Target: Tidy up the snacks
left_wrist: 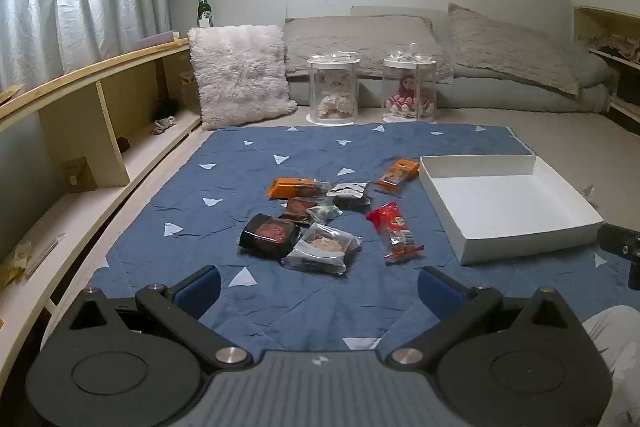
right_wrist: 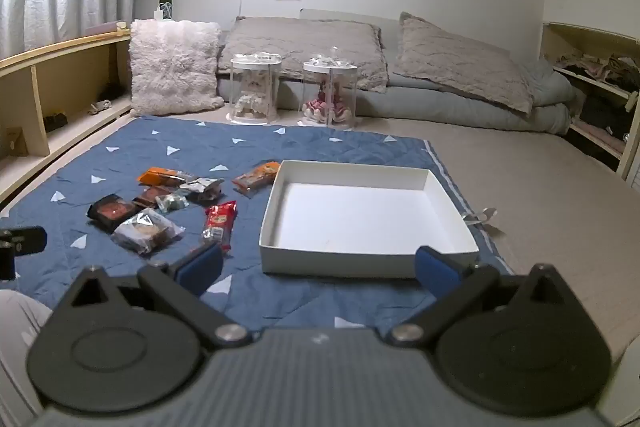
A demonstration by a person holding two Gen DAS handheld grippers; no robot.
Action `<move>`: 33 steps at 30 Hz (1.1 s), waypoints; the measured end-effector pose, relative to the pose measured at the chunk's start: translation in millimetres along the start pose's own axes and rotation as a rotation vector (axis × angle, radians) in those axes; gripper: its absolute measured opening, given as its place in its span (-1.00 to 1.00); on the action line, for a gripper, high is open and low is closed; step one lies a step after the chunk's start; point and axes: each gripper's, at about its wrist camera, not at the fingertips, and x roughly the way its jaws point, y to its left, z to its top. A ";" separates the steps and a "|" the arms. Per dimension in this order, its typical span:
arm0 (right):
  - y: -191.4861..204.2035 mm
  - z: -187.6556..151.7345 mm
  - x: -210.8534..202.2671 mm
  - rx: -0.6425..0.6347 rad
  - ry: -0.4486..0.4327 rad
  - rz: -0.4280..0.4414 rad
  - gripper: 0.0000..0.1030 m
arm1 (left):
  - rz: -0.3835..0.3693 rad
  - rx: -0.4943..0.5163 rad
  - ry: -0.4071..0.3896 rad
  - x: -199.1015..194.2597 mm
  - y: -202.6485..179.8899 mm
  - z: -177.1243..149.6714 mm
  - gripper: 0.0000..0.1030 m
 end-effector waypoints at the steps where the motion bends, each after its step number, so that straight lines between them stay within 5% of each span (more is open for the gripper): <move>1: -0.1 -0.1 -0.1 0.002 -0.004 0.000 1.00 | -0.001 -0.001 0.000 0.0 0.1 0.0 1.00; 33: 0.6 -0.2 -0.9 -0.003 0.018 0.000 1.00 | -0.003 -0.001 0.007 -0.9 -1.1 0.3 1.00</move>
